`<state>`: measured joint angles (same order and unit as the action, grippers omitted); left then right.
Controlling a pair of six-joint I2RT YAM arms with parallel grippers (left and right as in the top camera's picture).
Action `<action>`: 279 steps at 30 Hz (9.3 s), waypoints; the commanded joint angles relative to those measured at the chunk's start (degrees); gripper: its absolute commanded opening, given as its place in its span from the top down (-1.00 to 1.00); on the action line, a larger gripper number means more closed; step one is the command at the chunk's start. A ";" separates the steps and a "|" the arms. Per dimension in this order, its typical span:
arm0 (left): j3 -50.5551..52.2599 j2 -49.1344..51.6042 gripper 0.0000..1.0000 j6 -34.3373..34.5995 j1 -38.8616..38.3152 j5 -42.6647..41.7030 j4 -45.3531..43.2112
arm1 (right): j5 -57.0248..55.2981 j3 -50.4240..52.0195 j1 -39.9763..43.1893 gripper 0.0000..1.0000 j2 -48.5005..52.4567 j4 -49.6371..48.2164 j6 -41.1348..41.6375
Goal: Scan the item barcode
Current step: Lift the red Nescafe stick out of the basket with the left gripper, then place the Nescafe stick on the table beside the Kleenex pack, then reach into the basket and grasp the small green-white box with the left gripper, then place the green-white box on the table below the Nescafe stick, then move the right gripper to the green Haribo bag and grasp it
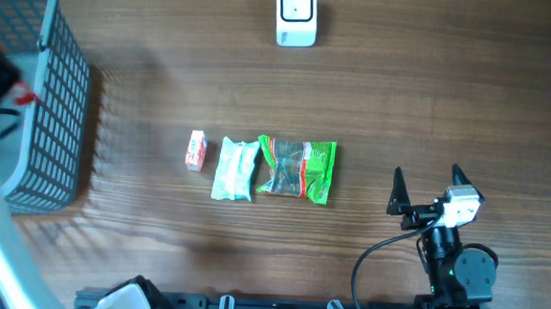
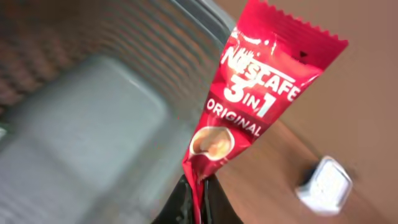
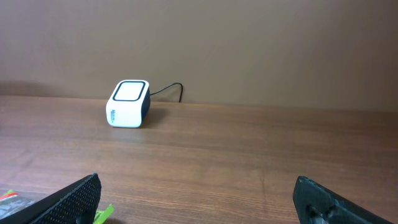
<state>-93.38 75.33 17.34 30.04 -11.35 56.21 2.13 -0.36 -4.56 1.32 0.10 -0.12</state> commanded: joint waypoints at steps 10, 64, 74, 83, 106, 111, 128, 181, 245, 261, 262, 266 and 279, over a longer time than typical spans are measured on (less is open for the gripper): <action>15.54 5.03 0.85 -2.12 -31.28 3.30 9.31 | 0.72 0.04 0.13 -0.99 -0.13 -0.13 0.17; 18.18 24.74 -1.00 2.36 19.63 24.70 -16.65 | 0.72 0.04 0.13 -0.99 -0.13 -0.13 0.15; 18.23 32.68 -1.00 -4.39 19.63 24.15 -24.11 | 0.72 0.04 0.13 -0.99 -0.13 -0.13 0.17; 18.25 37.18 -1.00 -8.68 19.74 21.49 -26.23 | 0.72 0.04 0.13 -0.99 -0.13 -0.13 0.15; 16.41 28.76 -0.89 -5.46 14.47 8.28 -21.14 | 0.72 0.04 0.13 -1.00 -0.13 -0.13 0.15; 16.50 30.47 -0.72 -11.19 15.10 12.74 -19.30 | 0.72 0.04 0.13 -0.99 -0.13 -0.13 0.15; 12.26 33.11 0.63 -7.41 17.22 -0.85 -17.75 | 0.72 0.04 0.13 -1.00 -0.13 -0.13 0.15; 38.18 -2.14 -0.48 -3.43 -43.32 1.79 -15.58 | 1.38 0.04 0.13 -0.99 -0.13 -0.13 7.32; 38.18 -2.12 -1.00 4.37 -35.34 8.00 -11.89 | 3.69 -69.83 -27.71 0.79 105.18 42.80 14.34; 38.18 -2.08 -1.00 4.37 -35.34 8.00 -11.89 | 16.09 -67.34 -26.56 0.51 101.22 41.03 10.84; 38.18 -2.08 -1.00 4.37 -35.34 8.00 -12.00 | 13.60 -65.83 -26.56 0.55 101.44 39.43 11.21; 38.18 -2.08 -1.00 4.37 -35.34 8.00 -12.02 | 11.89 -58.95 -26.56 0.56 101.66 30.10 12.66; 38.18 -2.03 -1.00 4.37 -35.34 8.00 -12.02 | 20.63 -67.47 -26.49 0.09 100.35 41.13 4.81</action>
<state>-54.57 73.30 20.97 -5.43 -4.12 44.25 25.47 -65.32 -31.07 102.30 38.85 6.00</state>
